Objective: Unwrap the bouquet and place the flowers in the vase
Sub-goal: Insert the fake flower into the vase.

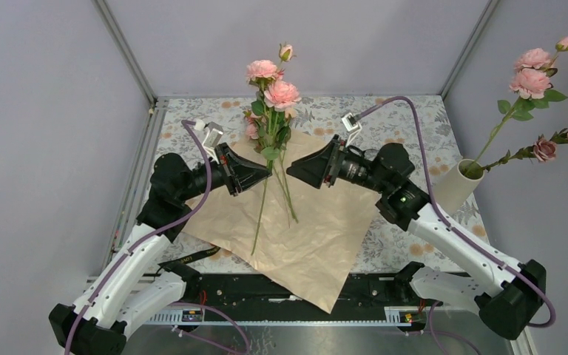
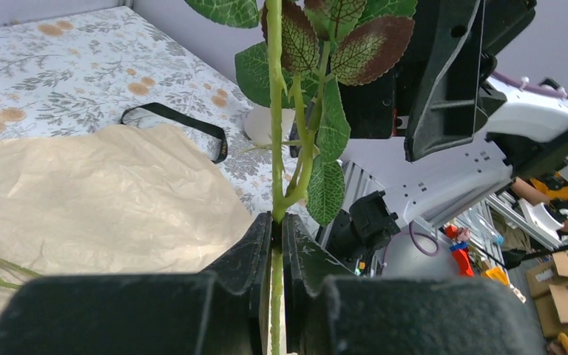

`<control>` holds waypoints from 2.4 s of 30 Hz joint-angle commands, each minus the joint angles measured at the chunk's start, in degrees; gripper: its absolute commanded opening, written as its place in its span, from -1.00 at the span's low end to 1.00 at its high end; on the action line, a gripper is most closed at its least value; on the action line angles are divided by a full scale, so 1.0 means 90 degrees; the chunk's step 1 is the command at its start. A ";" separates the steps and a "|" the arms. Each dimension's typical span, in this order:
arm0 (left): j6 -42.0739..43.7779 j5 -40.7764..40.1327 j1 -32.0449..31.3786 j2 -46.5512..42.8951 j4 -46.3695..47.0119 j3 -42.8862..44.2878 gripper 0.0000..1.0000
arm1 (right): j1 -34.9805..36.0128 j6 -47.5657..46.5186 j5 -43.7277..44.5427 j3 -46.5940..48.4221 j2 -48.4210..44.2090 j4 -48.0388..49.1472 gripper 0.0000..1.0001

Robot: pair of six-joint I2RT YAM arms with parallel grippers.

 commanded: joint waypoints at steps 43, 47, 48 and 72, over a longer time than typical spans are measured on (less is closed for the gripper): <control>0.0296 0.0616 -0.0414 0.0182 0.0177 0.0007 -1.00 | 0.1027 -0.1025 0.1465 0.1268 0.0976 -0.0017 -0.88; 0.0357 0.0552 -0.0414 0.0190 0.0085 0.0035 -1.00 | 0.1032 -0.1070 0.1567 0.1193 0.0891 -0.0017 -1.00; 0.0422 0.0453 -0.0414 0.0195 -0.0001 0.0057 -1.00 | 0.1037 -0.1073 0.1588 0.1182 0.0865 -0.0025 -1.00; 0.1298 -0.4217 0.0686 -0.0197 -0.2920 0.0769 0.97 | 0.1038 -0.4849 0.5991 0.1637 -0.1759 -0.4699 -1.00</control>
